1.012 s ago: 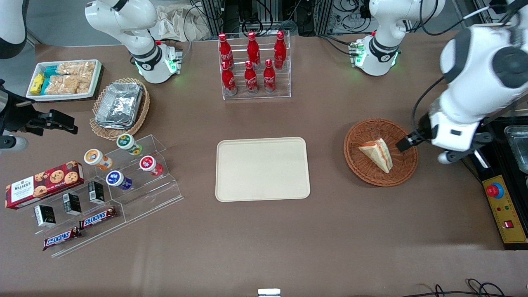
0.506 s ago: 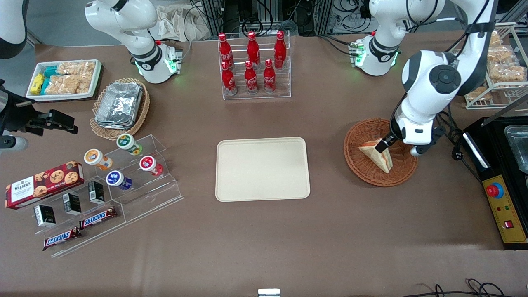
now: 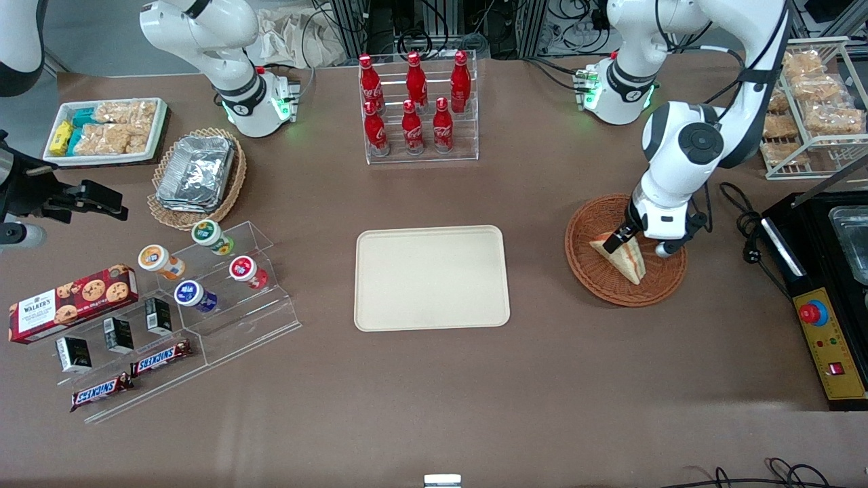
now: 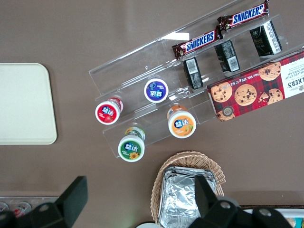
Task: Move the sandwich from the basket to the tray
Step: 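Lower the left gripper and close it on the sandwich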
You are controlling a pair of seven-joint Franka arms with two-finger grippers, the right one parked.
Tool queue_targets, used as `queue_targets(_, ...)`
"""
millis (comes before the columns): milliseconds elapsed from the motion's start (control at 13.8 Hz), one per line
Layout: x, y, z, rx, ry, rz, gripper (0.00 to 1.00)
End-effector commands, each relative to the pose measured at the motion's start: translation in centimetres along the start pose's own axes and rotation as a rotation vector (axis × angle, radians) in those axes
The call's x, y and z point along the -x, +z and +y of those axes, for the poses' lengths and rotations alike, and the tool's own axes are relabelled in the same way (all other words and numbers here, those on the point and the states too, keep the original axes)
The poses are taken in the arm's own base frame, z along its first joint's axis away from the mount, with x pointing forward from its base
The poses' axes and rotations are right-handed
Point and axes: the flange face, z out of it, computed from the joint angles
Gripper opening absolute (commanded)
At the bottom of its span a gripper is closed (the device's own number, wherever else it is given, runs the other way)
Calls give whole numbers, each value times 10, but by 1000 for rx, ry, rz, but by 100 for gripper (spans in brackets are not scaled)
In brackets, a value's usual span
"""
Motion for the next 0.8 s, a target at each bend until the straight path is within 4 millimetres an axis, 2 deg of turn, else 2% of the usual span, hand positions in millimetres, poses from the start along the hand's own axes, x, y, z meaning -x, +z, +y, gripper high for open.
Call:
queue_targets(0, 7, 23, -2, 35, 2, 37, 100)
queue_targets(72, 7, 26, -2, 24, 28, 42, 94)
queue_targets(145, 8, 34, -4, -2, 77, 50, 56)
queue_targets(217, 10, 42, -6, -31, 141, 62, 1)
queue_targets(506, 1, 33, -7, -60, 209, 93, 0)
queue_targets(723, -19, -15, 5, -118, 235, 124, 0)
